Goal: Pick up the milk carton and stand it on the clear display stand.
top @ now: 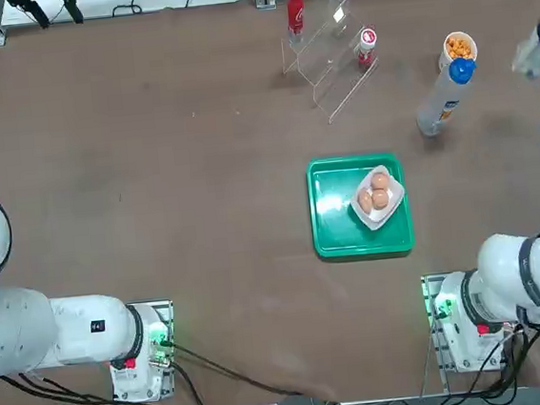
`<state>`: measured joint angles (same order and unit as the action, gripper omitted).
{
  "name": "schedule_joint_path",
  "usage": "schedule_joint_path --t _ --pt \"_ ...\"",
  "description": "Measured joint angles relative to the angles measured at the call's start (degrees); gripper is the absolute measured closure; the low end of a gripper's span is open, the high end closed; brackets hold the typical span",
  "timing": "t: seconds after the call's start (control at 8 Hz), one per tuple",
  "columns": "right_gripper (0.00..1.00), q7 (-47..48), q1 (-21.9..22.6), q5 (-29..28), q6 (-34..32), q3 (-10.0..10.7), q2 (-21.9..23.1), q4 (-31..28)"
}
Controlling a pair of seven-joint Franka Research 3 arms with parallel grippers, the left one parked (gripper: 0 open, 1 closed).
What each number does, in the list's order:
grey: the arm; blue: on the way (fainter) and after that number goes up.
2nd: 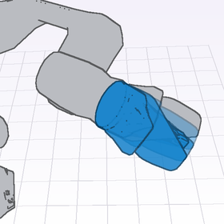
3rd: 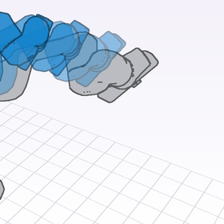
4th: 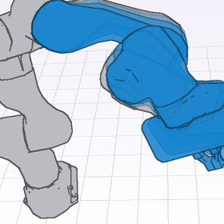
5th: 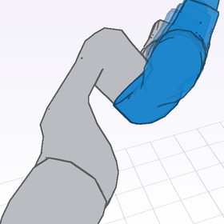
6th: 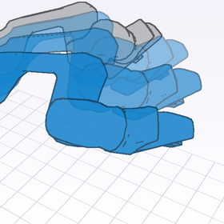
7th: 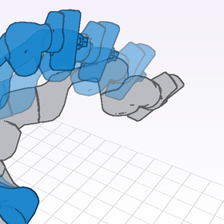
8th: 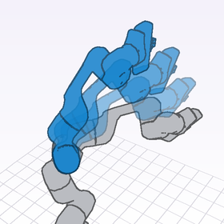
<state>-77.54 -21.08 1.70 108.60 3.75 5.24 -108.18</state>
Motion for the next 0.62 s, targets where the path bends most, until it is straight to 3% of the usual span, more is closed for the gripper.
schedule_joint_path --t 0.25,0.62 --pt "0.50 12.9 6.2 0.0 -4.7 -0.1 -2.5 6.8" --pt "0.50 31.9 16.6 0.0 -6.4 -0.3 -6.5 12.6"
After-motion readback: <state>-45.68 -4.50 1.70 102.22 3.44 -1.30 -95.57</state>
